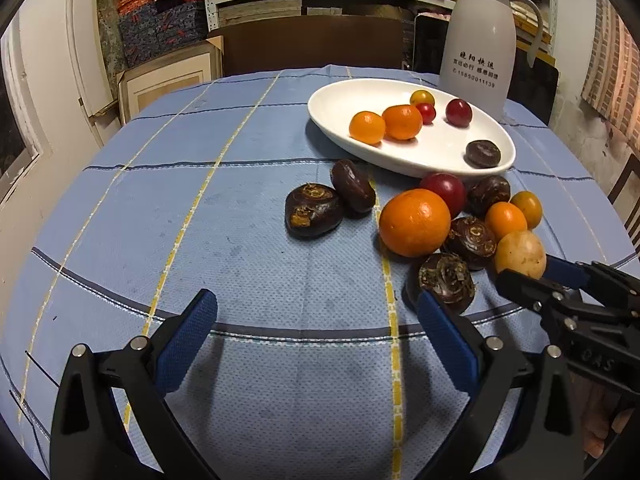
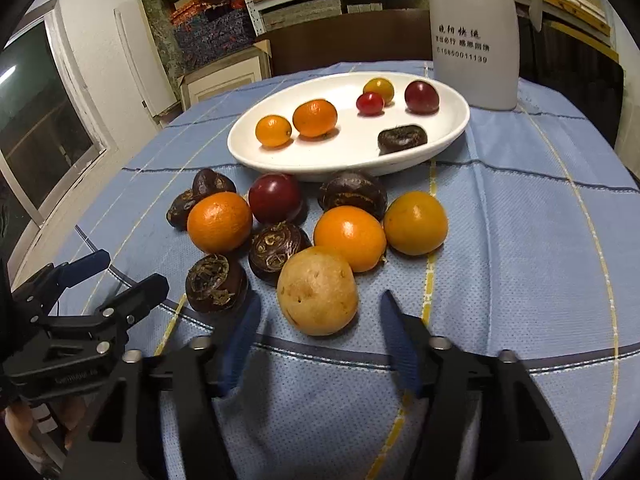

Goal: Organize fruits
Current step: 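Grasp a water chestnut with the left tool while the right tool grasps the pale potato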

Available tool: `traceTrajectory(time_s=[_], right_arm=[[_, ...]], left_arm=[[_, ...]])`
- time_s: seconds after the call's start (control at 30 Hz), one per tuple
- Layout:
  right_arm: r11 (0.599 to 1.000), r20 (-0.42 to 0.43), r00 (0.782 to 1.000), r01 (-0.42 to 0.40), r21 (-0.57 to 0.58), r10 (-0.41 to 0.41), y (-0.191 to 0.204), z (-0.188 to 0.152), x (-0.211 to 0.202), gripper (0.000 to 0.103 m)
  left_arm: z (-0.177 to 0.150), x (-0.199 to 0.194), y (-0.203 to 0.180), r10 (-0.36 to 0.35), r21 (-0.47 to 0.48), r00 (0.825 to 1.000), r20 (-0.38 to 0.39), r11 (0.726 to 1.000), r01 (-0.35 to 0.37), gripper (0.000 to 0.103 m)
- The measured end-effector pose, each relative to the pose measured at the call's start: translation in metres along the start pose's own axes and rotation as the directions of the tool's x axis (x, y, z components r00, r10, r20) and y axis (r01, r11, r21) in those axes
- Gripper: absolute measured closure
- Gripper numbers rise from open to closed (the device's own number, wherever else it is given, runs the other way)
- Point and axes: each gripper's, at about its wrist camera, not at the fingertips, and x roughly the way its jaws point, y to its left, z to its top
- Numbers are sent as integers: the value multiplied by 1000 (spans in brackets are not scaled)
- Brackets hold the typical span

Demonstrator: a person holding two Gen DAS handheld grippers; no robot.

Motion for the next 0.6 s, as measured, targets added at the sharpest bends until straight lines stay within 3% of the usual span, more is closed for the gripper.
traceTrajectory(time_s=[0.03, 0.07, 0.2, 0.37, 0.6], right_arm=[[1000, 3, 1000, -4, 4, 4, -1, 0, -1, 65], [1000, -4, 1000, -26, 4, 26, -2, 1, -1, 65], [999, 10, 999, 42, -23, -42, -4, 0, -9, 65], [995, 55, 994, 90, 54, -93, -25, 3, -24, 65], [994, 50, 995, 78, 80, -82, -34, 5, -23, 65]], left_arm=[[0, 0, -1, -3, 5, 1000, -3, 1000, 3, 5], [-1, 1, -2, -6, 11, 1000, -6, 1000, 6, 5], [-2, -1, -14, -51, 55, 999, 0, 997, 51, 5], [0, 1, -35, -124, 125, 992, -5, 984, 124, 5], [10, 14, -41, -204, 85, 979, -25, 975, 205, 5]])
